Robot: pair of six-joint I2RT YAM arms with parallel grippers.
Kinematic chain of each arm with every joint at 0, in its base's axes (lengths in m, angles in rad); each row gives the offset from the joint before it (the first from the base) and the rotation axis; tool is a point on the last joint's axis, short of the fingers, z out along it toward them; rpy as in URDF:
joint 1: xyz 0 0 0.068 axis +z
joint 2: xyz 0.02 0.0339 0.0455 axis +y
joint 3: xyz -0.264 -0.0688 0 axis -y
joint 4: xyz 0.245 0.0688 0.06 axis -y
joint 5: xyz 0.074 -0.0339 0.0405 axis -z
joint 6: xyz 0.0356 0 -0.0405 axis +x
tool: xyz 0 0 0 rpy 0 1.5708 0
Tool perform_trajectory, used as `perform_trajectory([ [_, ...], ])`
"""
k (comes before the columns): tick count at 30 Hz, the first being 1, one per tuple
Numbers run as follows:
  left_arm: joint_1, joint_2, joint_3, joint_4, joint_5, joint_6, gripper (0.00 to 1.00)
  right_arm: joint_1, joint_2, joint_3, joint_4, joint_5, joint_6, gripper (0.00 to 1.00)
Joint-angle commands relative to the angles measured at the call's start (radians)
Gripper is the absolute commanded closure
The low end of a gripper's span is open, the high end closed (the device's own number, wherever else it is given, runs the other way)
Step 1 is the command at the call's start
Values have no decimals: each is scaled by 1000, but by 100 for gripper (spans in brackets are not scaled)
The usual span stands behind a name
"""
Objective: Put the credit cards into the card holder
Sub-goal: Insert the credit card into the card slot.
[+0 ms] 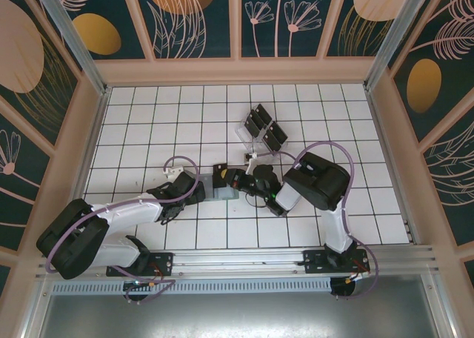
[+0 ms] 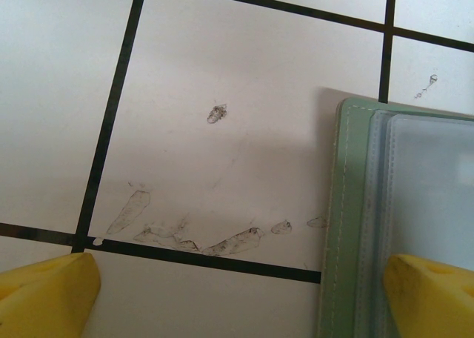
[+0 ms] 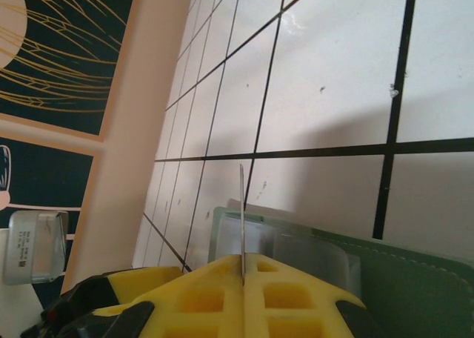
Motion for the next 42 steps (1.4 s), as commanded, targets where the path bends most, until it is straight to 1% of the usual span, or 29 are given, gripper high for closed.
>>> perform_trajectory([
  [1,-2,23,-31,-69,7,6,2,13,21,17,22,7,-3,100],
  [12,-2,20,-32,-66,9,8,1,40,28,7,31,7,18,100],
  [25,-1,15,-34,-66,9,8,1,49,11,-59,72,42,74,100],
  [42,-2,16,-34,-65,8,8,2,69,35,-73,62,63,156,100],
])
